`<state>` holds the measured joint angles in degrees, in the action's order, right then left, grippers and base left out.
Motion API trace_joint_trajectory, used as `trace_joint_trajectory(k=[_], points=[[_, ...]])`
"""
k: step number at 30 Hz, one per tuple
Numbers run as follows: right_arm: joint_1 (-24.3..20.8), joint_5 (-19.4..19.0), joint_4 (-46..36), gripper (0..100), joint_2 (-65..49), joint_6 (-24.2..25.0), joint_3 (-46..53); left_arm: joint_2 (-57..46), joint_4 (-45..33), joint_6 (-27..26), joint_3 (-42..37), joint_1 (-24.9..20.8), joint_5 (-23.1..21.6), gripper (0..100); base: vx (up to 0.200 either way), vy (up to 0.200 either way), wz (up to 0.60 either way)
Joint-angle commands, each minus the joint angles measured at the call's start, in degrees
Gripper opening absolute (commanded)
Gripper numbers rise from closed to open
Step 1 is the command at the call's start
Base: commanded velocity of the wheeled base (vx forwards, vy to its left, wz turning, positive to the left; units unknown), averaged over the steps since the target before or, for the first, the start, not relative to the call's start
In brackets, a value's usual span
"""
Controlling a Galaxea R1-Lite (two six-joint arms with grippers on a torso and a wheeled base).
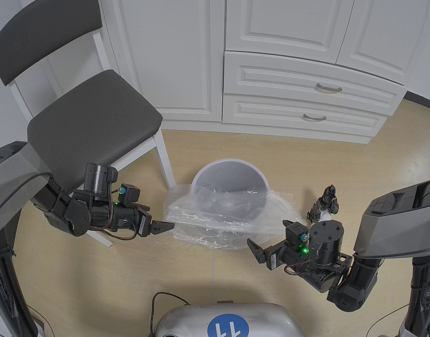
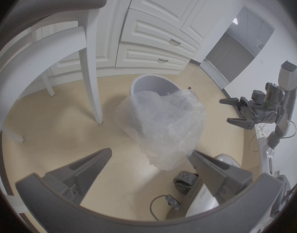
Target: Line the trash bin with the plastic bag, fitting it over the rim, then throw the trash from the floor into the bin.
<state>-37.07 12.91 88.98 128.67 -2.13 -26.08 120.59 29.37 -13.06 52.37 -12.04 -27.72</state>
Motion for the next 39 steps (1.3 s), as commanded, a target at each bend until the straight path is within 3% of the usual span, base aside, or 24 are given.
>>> trace_joint_trajectory(k=[1, 5, 7, 14, 18, 21, 23, 24, 27, 29, 32, 39], points=[[-0.81, 0.27, 1.02, 100, 1.93, -0.06, -0.56, 3.78, -0.01, 0.58, 2.82, -1.49, 3.99, 100, 0.0, 0.0, 0.0], [-0.9, 0.19, 1.02, 100, 1.93, -0.06, -0.38, 5.97, 2.45, 5.32, 4.58, -3.34, 10.58, 100, 0.0, 0.0, 0.0], [-1.51, 0.27, 1.02, 100, 2.11, -0.06, -0.2, 5.89, 5.79, 8.75, 4.23, -4.04, 11.02, 100, 0.0, 0.0, 0.0], [-2.74, 0.89, 1.02, 100, 3.16, -0.06, -0.73, 7.56, 9.57, 12.44, 5.99, -5.36, 11.73, 100, 0.0, 0.0, 0.0], [-3.62, 1.77, 1.02, 100, 3.08, 0.29, -2.31, 8.43, 11.41, 19.82, 8.63, -7.29, 16.82, 100, 0.0, 0.0, 0.0], [-4.24, 1.68, 1.02, 100, 3.52, -0.59, -5.74, 8.17, 11.41, 20.18, 8.63, -7.56, 17.79, 100, 0.0, 0.0, 0.0], [-4.24, 1.33, 1.02, 100, 3.78, -3.84, -8.55, 7.99, 11.41, 20.18, 8.54, -7.56, 17.79, 100, 0.0, 0.0, 0.0], [-4.06, 0.98, 1.02, 100, 3.43, -9.47, -10.75, 7.91, 11.41, 20.18, 8.45, -7.64, 17.88, 100, 0.0, 0.0, 0.0], [-4.06, -2.01, 1.02, 100, 4.22, -16.85, -15.5, 7.73, 11.41, 20.18, 8.45, -7.56, 18.05, 100, 0.0, 0.0, 0.0], [-4.24, -3.24, 0.93, 100, 4.66, -18.96, -16.55, 7.56, 11.41, 20.18, 8.36, -7.56, 18.05, 100, 0.0, 0.0, 0.0], [-5.12, -4.12, -11.02, 100, 5.01, -21.77, -20.95, 5.45, 11.41, 19.91, 7.31, -7.56, 18.14, 100, 0.0, 0.0, 0.0], [-4.94, -3.51, -24.64, 100, 6.59, -22.65, -32.99, 4.13, 11.41, 19.91, 6.6, -7.47, 18.14, 100, 0.0, 0.0, 0.0]])
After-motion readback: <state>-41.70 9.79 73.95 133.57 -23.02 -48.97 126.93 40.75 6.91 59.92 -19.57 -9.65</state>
